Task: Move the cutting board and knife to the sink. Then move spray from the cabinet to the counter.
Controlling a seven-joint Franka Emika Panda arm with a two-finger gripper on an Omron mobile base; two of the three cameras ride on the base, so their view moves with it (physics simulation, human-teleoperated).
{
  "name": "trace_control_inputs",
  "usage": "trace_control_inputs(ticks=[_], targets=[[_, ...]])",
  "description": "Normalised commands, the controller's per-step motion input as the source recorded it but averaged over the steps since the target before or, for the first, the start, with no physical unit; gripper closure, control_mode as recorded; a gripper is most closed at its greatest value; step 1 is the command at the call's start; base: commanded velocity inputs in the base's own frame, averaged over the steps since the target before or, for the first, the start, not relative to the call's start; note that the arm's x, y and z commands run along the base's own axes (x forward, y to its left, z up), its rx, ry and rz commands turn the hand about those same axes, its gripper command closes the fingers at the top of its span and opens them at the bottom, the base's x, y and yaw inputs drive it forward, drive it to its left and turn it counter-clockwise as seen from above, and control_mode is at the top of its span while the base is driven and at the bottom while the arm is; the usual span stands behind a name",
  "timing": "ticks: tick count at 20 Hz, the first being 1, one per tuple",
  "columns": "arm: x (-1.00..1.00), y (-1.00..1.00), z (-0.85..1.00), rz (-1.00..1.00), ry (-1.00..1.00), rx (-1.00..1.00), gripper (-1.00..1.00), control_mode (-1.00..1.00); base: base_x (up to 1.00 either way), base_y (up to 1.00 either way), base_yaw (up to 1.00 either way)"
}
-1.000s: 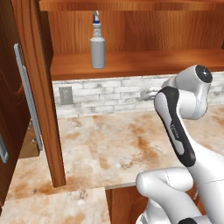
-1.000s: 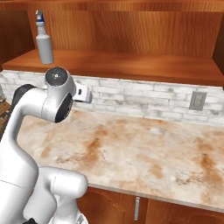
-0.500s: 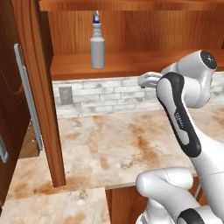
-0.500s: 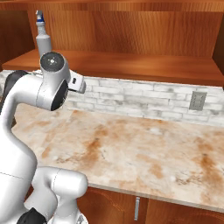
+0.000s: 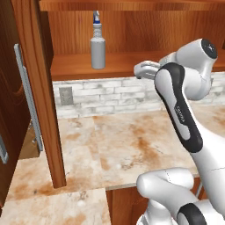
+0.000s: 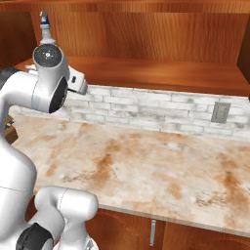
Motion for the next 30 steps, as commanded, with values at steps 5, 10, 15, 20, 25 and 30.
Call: trace_control_inputs(ticks=[5, 10, 15, 20, 25, 30], targets=[[0.00, 0.25, 0.16, 0.00, -0.13, -0.07, -1.00, -1.00, 0.00, 0.00, 0.00], [0.00, 0.28, 0.15, 0.04, -0.18, -0.12, -1.00, -1.00, 0.00, 0.00, 0.00], [0.04, 0.27, 0.26, 0.02, -0.03, -0.04, -1.00, -1.00, 0.00, 0.00, 0.00], [0.10, 0.24, 0.34, 0.00, 0.13, 0.00, -1.00, -1.00, 0.00, 0.00, 0.00], [0.05, 0.19, 0.16, 0.07, 0.00, -0.02, -1.00, -1.00, 0.00, 0.00, 0.00], [0.03, 0.08, 0.00, 0.10, -0.17, -0.05, -1.00, -1.00, 0.00, 0.00, 0.00]])
